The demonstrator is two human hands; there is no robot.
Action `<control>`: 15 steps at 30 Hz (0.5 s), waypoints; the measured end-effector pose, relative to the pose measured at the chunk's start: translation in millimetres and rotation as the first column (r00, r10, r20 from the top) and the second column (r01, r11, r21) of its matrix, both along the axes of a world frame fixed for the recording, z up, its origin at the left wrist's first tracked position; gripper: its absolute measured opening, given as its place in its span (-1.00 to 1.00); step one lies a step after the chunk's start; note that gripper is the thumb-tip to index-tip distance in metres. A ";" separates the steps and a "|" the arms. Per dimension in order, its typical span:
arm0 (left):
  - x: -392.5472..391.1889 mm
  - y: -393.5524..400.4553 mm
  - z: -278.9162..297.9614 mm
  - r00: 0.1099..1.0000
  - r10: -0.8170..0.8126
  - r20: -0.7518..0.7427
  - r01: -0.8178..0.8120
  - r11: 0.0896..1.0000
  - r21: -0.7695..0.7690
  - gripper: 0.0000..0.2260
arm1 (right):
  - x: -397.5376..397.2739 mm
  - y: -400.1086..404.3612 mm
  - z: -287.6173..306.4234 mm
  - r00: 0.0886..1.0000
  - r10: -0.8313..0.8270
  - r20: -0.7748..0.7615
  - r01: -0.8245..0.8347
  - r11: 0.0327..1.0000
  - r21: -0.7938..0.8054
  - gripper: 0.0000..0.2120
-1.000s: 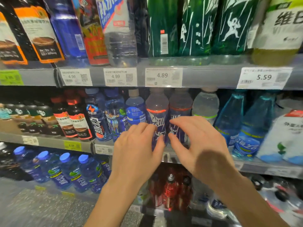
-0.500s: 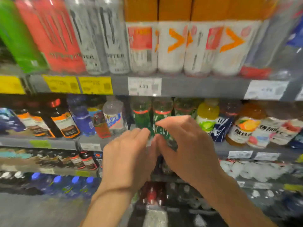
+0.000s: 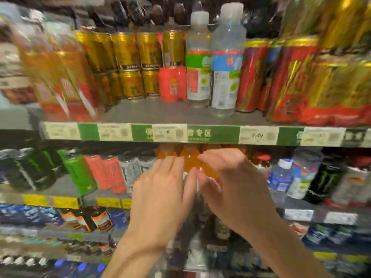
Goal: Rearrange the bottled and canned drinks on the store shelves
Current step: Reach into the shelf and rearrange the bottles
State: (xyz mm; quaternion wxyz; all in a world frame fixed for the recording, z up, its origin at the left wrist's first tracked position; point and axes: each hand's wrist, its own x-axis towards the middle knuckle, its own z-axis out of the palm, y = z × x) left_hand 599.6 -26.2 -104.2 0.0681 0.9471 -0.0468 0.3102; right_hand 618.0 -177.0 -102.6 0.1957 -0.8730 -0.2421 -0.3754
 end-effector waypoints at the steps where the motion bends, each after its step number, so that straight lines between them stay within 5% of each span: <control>1: 0.4 -2.0 11.4 1.000 -0.008 0.011 0.008 1.000 -0.008 -0.72 | 0.3 -1.9 13.8 1.000 0.006 -0.013 -0.006 1.000 0.013 -0.77; 8: 10.1 -5.0 60.2 0.999 0.045 0.028 -0.045 0.999 -0.009 -0.70 | 23.1 -7.4 46.4 0.988 0.109 0.114 -0.129 0.974 0.186 -0.74; 15: 26.2 13.6 70.1 0.998 0.053 0.016 -0.053 0.998 -0.032 -0.74 | 44.6 -0.1 61.4 0.993 0.111 0.034 -0.116 0.963 0.243 -0.70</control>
